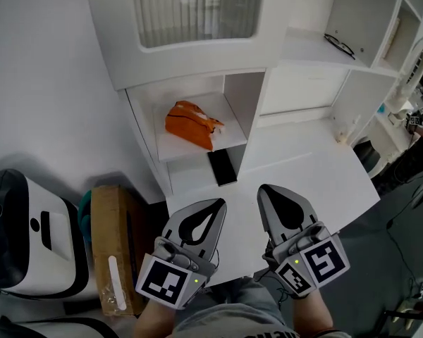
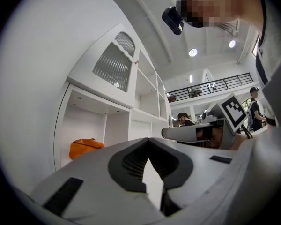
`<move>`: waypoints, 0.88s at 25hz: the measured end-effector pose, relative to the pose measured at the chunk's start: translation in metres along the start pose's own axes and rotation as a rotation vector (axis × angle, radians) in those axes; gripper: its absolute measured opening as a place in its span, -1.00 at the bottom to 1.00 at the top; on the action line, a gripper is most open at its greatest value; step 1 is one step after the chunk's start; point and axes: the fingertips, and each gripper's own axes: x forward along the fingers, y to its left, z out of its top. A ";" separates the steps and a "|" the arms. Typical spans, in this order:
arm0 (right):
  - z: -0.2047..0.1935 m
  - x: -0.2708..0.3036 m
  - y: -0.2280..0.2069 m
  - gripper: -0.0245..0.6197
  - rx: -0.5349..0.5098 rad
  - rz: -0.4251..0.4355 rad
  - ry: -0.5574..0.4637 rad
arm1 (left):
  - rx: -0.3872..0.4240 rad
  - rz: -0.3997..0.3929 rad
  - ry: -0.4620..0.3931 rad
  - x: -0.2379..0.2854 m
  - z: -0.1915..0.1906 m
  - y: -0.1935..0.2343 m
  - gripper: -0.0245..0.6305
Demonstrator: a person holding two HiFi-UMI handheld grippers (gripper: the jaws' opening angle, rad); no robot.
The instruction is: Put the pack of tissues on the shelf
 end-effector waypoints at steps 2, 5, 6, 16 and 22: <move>0.000 -0.006 0.001 -0.92 0.000 -0.012 -0.002 | 0.004 -0.017 -0.002 0.000 0.001 -0.005 -0.80; -0.001 -0.015 0.003 -0.92 -0.001 -0.032 -0.004 | 0.006 -0.044 -0.004 0.001 0.001 -0.011 -0.80; -0.001 -0.018 0.003 -0.92 -0.002 -0.039 -0.004 | 0.008 -0.054 -0.005 0.001 0.001 -0.014 -0.80; -0.003 -0.045 0.012 -0.92 -0.005 -0.097 -0.011 | 0.015 -0.128 -0.009 -0.004 0.003 -0.035 -0.80; -0.005 -0.056 0.021 -0.92 -0.003 -0.111 -0.016 | 0.022 -0.152 -0.005 -0.010 0.002 -0.043 -0.80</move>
